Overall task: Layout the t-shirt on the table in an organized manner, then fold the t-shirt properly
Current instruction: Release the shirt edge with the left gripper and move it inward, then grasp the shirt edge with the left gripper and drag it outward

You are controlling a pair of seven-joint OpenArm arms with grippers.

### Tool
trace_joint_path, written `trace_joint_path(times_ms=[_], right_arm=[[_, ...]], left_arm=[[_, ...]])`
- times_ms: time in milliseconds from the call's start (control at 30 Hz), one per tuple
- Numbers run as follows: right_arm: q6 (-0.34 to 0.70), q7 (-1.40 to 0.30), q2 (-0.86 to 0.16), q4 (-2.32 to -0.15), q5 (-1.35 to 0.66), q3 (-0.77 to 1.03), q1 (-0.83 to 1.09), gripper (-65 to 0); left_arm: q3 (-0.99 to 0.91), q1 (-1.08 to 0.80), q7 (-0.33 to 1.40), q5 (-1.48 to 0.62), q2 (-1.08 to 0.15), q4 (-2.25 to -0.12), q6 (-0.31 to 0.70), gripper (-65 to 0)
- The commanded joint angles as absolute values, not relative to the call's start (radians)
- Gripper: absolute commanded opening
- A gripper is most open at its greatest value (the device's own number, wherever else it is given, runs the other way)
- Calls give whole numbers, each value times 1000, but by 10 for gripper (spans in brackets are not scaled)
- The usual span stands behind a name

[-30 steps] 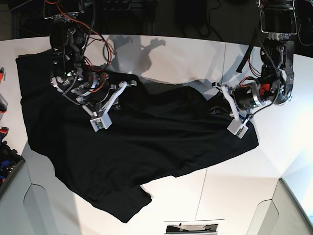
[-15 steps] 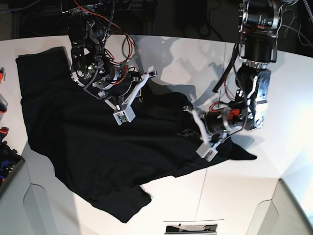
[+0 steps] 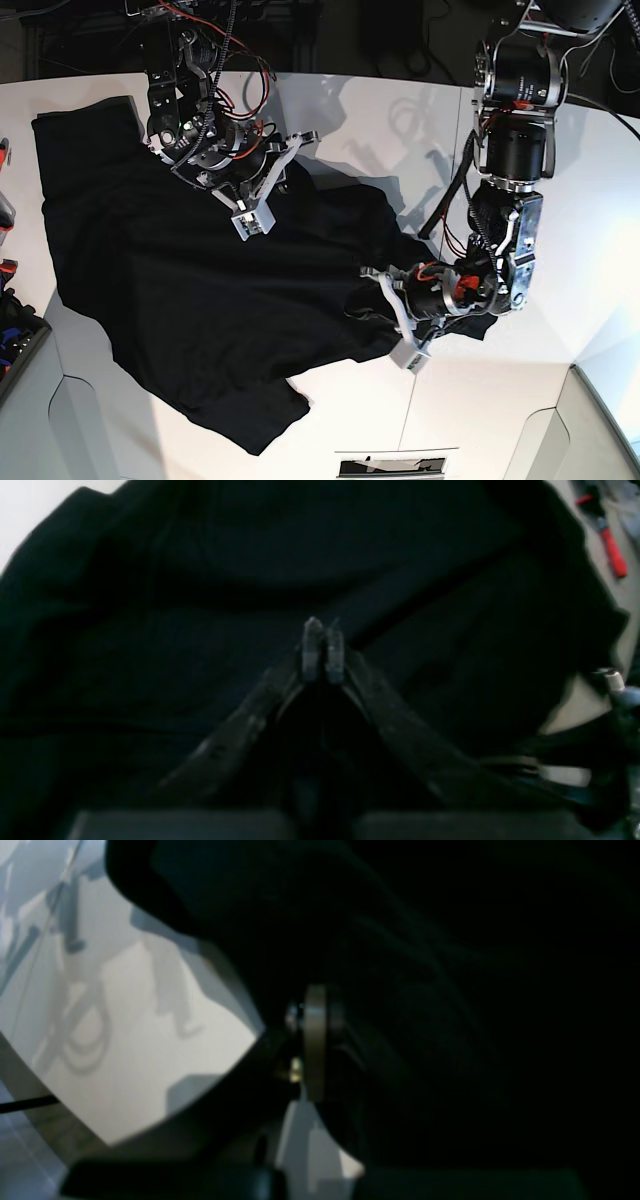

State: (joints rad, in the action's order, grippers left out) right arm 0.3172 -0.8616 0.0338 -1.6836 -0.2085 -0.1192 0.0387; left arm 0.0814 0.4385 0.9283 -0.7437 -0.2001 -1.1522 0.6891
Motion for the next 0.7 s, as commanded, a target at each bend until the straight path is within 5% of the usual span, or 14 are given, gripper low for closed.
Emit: trace_joint_path(times_ms=[0, 400, 567, 667], right_arm=[[318, -836, 39, -1699, -217, -119, 25, -650], [319, -847, 15, -1699, -216, -119, 26, -650], [319, -866, 11, -1708, -216, -119, 29, -650], [319, -873, 10, -1715, -216, -118, 37, -650]], left_arm=[[78, 466, 936, -790, -223, -1184, 698, -650], [61, 184, 1021, -929, -414, -1484, 698, -650], [-52, 35, 993, -908, -413, -1548, 698, -488], [-126, -13, 950, -901, -408, -1553, 698, -445]])
